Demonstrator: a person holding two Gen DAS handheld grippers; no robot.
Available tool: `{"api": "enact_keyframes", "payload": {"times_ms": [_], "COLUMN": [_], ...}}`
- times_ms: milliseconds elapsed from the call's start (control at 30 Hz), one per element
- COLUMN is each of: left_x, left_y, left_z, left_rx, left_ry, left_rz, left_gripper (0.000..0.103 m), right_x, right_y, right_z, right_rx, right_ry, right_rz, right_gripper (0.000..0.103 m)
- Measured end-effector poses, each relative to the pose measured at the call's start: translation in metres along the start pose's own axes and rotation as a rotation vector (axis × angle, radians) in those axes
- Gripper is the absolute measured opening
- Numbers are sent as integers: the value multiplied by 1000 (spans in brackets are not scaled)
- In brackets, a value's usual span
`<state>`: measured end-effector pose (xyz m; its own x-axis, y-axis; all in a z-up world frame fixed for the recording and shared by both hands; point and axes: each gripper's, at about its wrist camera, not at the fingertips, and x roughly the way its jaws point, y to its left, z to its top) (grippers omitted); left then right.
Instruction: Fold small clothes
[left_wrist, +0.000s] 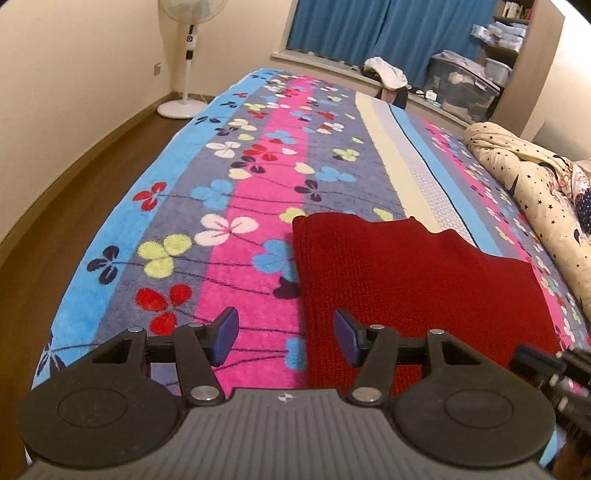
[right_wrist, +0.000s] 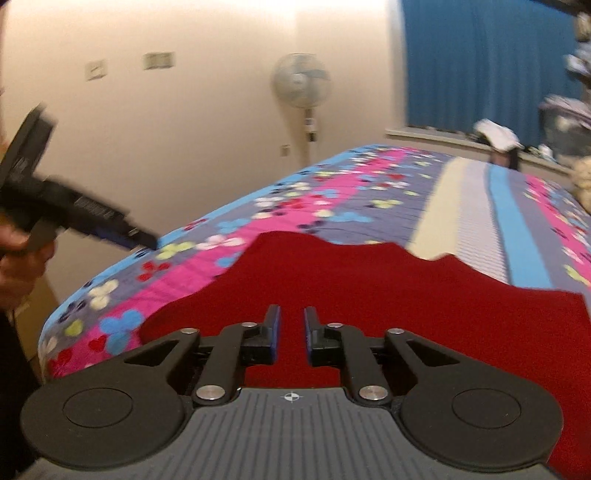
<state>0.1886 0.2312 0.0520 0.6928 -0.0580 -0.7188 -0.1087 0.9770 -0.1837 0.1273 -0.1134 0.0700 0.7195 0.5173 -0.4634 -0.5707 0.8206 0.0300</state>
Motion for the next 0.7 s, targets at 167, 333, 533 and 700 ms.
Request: {"api": "enact_keyframes", "payload": {"times_ms": [167,333,533,700], "left_x": [5,9,21,27], "left_y": [3,4,6,9], "left_z": [1,3,7,8], "left_rx": [-17,-29,-25,-36], "left_ry": [15,20,51,64], "left_rz": [14,20,38,42], "left_gripper": [62,62,62,62], "right_x": [23,45,71,89], "right_y": [49,90,123,129], "right_z": [-10,-21,-39,-46], "right_rx": [-152,-285,-478,-546], "right_ry": [6,29,57,75], "right_rz": [63,127,147,140], "right_gripper": [33,39,44,47]}}
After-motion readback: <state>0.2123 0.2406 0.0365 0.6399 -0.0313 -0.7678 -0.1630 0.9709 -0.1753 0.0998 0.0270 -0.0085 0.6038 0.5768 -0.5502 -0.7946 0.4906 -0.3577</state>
